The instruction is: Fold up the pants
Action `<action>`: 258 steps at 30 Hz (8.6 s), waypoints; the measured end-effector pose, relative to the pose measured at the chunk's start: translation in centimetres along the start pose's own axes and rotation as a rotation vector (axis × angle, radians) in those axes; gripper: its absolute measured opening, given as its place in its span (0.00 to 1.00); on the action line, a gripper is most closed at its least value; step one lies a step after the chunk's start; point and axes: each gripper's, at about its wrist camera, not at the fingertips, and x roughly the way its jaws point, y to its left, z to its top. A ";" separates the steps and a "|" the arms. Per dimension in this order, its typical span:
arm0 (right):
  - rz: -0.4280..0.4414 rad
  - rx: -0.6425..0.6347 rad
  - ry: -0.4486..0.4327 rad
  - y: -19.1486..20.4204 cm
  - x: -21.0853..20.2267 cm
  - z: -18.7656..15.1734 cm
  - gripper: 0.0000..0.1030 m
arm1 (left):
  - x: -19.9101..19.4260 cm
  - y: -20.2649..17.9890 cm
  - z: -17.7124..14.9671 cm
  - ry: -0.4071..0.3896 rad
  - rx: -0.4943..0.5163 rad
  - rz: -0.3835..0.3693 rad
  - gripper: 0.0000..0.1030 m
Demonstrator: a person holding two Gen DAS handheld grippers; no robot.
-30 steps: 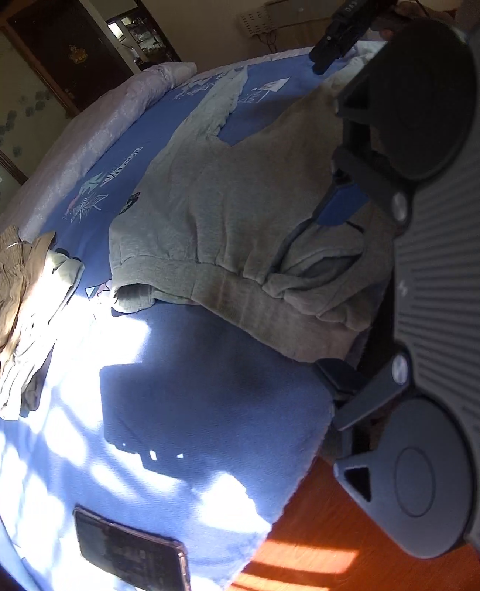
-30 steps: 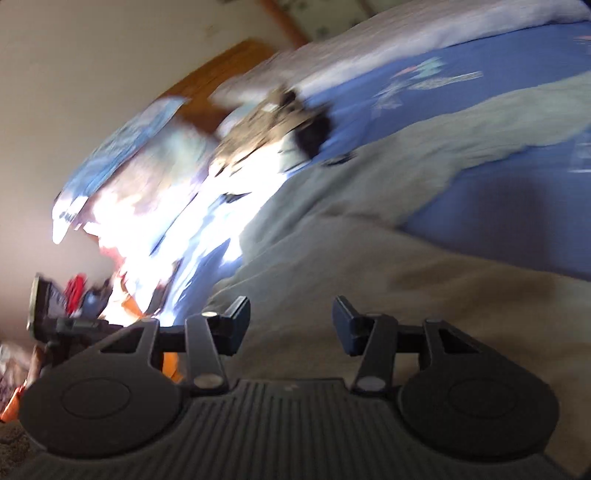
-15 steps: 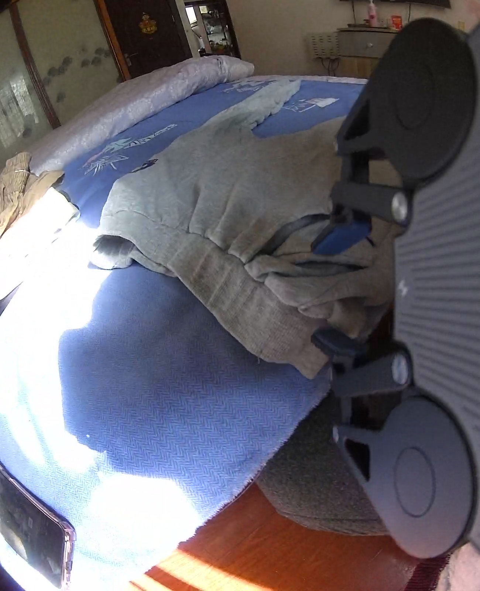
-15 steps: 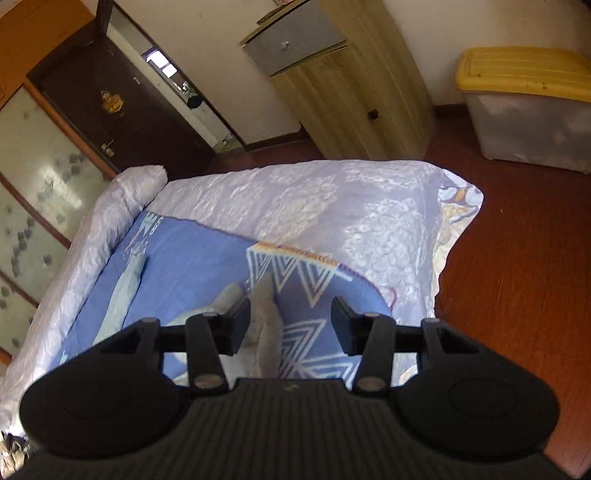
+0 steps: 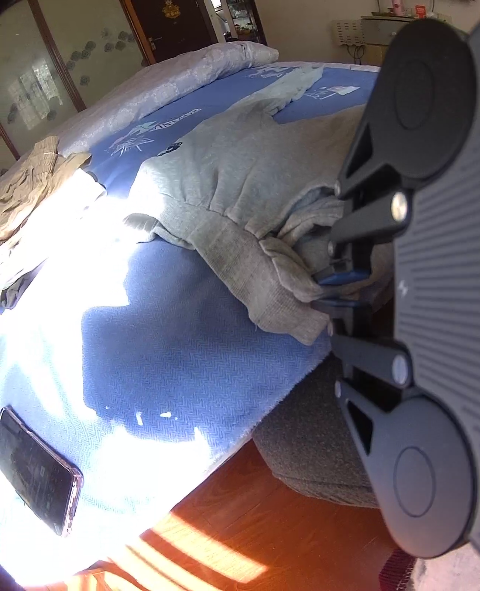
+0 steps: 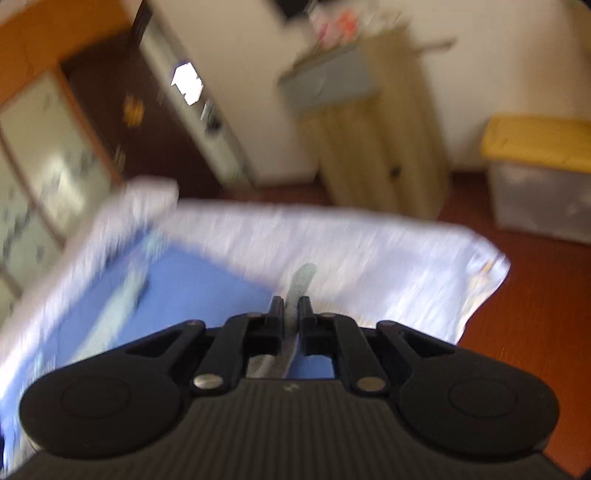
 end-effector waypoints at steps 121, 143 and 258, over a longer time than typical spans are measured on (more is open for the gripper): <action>0.243 -0.281 0.282 14.7 -0.9 -10.0 0.39 | 8.4 -14.4 16.6 -0.071 0.390 -0.002 0.77; 0.614 -0.448 0.636 26.1 3.8 -17.2 0.40 | 10.9 -15.8 17.8 -0.238 0.362 0.069 0.14; 1.214 -0.450 0.870 44.6 -10.6 -22.6 0.15 | 0.7 -5.1 12.4 -0.275 0.073 -0.285 0.44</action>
